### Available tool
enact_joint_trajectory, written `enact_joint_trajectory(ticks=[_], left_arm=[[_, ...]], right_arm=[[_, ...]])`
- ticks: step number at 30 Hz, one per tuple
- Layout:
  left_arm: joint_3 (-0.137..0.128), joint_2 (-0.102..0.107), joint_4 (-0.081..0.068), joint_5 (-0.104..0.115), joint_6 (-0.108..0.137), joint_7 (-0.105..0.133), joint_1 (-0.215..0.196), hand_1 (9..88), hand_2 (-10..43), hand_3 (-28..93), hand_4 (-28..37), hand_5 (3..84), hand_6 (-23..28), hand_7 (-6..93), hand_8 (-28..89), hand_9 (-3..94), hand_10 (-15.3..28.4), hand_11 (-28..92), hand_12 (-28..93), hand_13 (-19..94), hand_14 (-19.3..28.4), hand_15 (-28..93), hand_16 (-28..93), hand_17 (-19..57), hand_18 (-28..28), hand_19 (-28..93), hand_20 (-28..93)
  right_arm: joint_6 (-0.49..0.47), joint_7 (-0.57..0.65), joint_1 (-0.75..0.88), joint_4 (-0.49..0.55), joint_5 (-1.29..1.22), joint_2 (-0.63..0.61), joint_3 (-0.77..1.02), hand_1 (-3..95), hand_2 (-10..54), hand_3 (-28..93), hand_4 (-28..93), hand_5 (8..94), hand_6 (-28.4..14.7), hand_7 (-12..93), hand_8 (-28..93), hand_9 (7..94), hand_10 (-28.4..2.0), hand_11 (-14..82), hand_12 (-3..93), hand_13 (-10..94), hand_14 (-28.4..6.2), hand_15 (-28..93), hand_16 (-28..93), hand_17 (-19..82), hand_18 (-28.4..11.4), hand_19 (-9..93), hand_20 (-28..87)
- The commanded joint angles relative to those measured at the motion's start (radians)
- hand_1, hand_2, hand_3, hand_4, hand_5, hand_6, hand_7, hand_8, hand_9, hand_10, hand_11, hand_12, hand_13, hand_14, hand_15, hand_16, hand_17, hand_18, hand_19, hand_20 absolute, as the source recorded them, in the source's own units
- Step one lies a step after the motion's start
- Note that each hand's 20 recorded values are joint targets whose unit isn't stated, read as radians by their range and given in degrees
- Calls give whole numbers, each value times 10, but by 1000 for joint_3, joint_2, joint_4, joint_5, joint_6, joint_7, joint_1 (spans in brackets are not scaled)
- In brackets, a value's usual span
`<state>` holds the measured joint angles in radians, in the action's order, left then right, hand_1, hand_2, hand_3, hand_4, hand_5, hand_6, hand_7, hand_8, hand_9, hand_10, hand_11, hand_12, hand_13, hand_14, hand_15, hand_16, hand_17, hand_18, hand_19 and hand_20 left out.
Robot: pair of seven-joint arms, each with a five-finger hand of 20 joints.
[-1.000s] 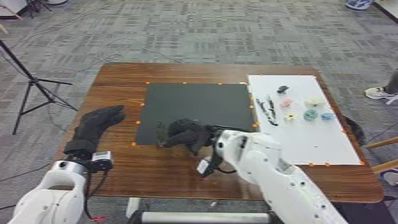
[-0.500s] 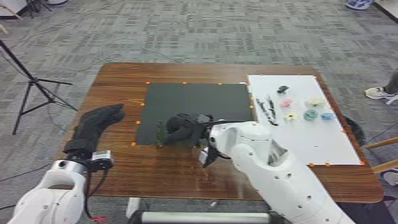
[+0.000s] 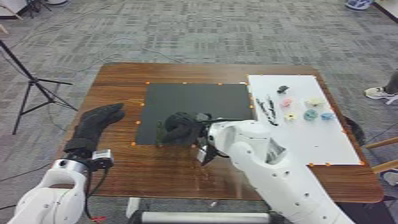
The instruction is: Arrange flowers
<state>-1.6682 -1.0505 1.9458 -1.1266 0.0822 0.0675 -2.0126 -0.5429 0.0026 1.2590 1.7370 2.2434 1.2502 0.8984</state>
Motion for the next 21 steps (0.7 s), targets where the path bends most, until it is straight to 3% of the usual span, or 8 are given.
enact_joint_trajectory(ticks=[1,14,21], left_arm=[[7,-9,-2,0,-9,-4,5,207,12,670,-263,466,45,148,-76,478,145,191,114,343,185,179,6,2,137,76,149],[28,-15,-20,-4,-21,-6,39,206,11,670,-262,465,46,147,-76,477,145,191,114,343,186,179,6,2,137,75,149],[32,-18,-21,-3,-22,-1,42,206,11,670,-264,465,46,147,-75,477,145,191,114,343,186,179,6,1,137,74,148]], right_arm=[[-22,19,20,31,-40,2,1,154,137,678,-80,514,-75,606,-166,637,-165,81,108,937,-45,557,288,615,-187,932,617],[-50,7,17,-84,83,73,36,153,137,678,-80,512,-74,608,-166,635,-164,81,108,937,-45,560,285,616,-186,932,621],[-7,31,-4,-116,113,95,43,155,137,677,-83,508,-74,609,-167,627,-163,79,107,937,-44,560,285,616,-185,932,621]])
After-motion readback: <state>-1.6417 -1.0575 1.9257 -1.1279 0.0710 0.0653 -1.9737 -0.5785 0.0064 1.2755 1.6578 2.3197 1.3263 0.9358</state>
